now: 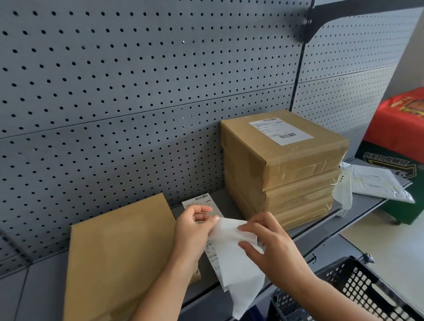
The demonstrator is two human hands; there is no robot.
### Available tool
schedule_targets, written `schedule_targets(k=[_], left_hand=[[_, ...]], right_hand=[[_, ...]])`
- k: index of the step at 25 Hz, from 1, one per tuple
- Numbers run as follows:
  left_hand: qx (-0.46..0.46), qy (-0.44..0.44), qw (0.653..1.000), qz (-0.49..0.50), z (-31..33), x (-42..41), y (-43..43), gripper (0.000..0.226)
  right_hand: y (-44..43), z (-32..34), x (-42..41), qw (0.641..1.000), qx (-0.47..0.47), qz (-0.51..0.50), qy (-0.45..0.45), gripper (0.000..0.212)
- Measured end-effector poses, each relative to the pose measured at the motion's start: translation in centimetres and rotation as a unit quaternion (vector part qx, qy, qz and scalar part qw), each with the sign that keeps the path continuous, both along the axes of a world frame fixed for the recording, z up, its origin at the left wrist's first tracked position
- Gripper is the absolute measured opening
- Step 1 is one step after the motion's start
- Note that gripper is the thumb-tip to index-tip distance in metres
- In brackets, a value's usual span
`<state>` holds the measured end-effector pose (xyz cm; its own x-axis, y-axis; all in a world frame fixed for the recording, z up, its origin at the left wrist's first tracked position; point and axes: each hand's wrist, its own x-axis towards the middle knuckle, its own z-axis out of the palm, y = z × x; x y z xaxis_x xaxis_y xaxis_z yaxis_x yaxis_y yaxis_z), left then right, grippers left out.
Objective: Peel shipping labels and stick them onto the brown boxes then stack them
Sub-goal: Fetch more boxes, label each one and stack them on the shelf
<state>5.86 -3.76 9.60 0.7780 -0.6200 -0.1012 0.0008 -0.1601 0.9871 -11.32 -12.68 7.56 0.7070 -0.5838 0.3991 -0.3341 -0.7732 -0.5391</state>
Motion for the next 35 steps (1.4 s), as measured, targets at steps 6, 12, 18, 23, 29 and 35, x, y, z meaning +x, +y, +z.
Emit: schedule_targets(k=[6, 12, 18, 23, 29, 35], left_hand=[[-0.021, 0.043, 0.999, -0.019, -0.4, -0.1, 0.4, 0.024], [-0.042, 0.092, 0.995, -0.021, -0.9, -0.5, 0.8, 0.031], [-0.045, 0.111, 0.992, -0.027, -0.7, -0.7, 1.4, 0.037], [-0.056, 0.11, 0.992, -0.028, -0.8, -0.7, 1.4, 0.034], [-0.049, 0.058, 0.996, -0.041, -0.8, -1.2, 1.6, 0.035], [-0.045, 0.027, 0.997, -0.054, -0.6, -1.4, 1.8, 0.039]], right_hand=[[-0.1, 0.9, 0.5, 0.998, 0.016, -0.05, -0.026, 0.022], [-1.5, 1.8, 2.1, 0.997, -0.007, -0.071, 0.016, 0.017], [-1.4, 2.1, 2.7, 0.998, -0.014, -0.015, 0.056, 0.009], [-1.5, 2.6, 2.9, 0.996, -0.02, -0.013, 0.086, 0.016], [-1.5, 3.0, 3.1, 0.994, -0.029, -0.027, 0.102, 0.014], [-1.7, 3.1, 3.2, 0.992, -0.029, -0.028, 0.122, 0.018]])
